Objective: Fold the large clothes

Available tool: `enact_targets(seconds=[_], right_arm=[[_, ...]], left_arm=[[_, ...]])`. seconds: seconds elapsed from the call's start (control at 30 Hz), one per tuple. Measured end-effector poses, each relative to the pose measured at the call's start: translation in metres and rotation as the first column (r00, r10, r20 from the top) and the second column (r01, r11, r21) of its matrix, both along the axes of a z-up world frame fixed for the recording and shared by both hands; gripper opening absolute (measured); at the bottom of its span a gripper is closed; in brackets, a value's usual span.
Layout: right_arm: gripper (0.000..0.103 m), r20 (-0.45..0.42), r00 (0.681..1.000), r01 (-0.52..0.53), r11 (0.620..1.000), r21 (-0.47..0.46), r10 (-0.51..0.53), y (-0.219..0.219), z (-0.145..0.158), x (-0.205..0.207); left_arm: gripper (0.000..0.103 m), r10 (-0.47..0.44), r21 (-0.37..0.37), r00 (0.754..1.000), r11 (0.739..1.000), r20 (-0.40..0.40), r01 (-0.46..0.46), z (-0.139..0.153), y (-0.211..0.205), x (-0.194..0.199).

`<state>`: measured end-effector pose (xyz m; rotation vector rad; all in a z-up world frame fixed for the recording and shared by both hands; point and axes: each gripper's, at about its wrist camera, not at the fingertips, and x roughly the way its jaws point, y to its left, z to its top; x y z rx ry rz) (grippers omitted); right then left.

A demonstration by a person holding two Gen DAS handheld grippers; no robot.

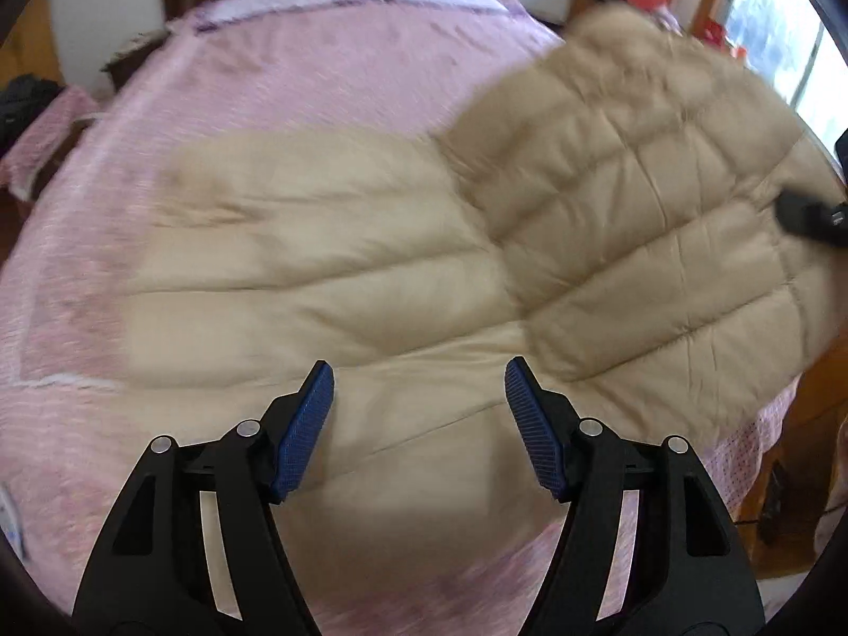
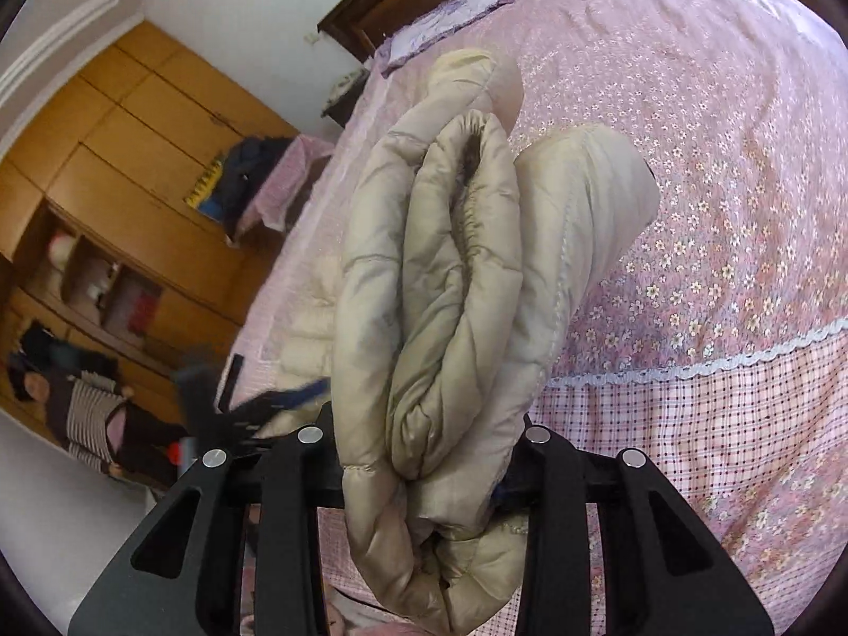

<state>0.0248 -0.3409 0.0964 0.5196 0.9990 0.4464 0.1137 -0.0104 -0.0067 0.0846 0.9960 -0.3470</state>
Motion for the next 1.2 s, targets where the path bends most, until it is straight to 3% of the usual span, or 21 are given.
enact_targets(seconds=[0.13, 0.23, 0.27, 0.33, 0.43, 0.67, 0.9, 1.07, 1.13, 1.2], right_arm=[[0.035, -0.017, 1.000, -0.018, 0.999, -0.051, 0.017, 0.014, 0.007, -0.002], [0.035, -0.026, 0.999, -0.033, 0.997, -0.070, 0.032, 0.030, 0.012, 0.002], [0.035, -0.030, 0.999, -0.039, 0.997, -0.070, 0.037, 0.035, 0.015, 0.004], [0.035, -0.032, 0.998, -0.059, 0.995, -0.077, 0.056, 0.048, 0.020, 0.010], [0.035, -0.029, 0.995, -0.095, 0.992, -0.083, 0.093, 0.070, 0.026, 0.019], [0.035, -0.046, 0.980, -0.200, 0.972, -0.122, 0.196, 0.139, 0.026, 0.042], [0.037, -0.138, 0.949, -0.303, 0.937, -0.173, 0.282, 0.209, -0.014, 0.067], [0.054, -0.174, 0.934, -0.341, 0.923, -0.177, 0.312, 0.237, -0.039, 0.079], [0.068, -0.179, 0.924, -0.368, 0.915, -0.167, 0.339, 0.247, -0.042, 0.079], [0.070, -0.183, 0.912, -0.394, 0.906, -0.156, 0.366, 0.255, -0.046, 0.078]], left_arm=[[0.067, 0.166, 0.036, 0.983, 0.985, 0.075, -0.169, 0.015, 0.064, -0.006], [0.066, 0.234, 0.003, 0.972, 0.972, 0.023, -0.234, 0.005, 0.098, 0.005], [0.062, 0.234, -0.014, 0.972, 0.972, 0.008, -0.234, 0.001, 0.102, 0.009], [0.030, 0.218, -0.054, 0.975, 0.974, -0.043, -0.220, -0.011, 0.105, 0.016], [0.017, 0.178, -0.105, 0.978, 0.976, -0.112, -0.190, -0.027, 0.098, 0.031], [0.016, 0.127, -0.073, 0.984, 0.988, -0.122, -0.137, -0.036, 0.080, 0.047], [0.016, 0.095, -0.070, 0.986, 0.992, -0.137, -0.106, -0.030, 0.082, 0.049], [0.021, 0.112, -0.082, 0.983, 0.989, -0.146, -0.125, -0.025, 0.103, 0.050], [0.025, 0.134, -0.104, 0.980, 0.983, -0.146, -0.150, -0.019, 0.116, 0.045], [0.028, 0.154, -0.113, 0.978, 0.979, -0.143, -0.171, -0.014, 0.130, 0.040]])
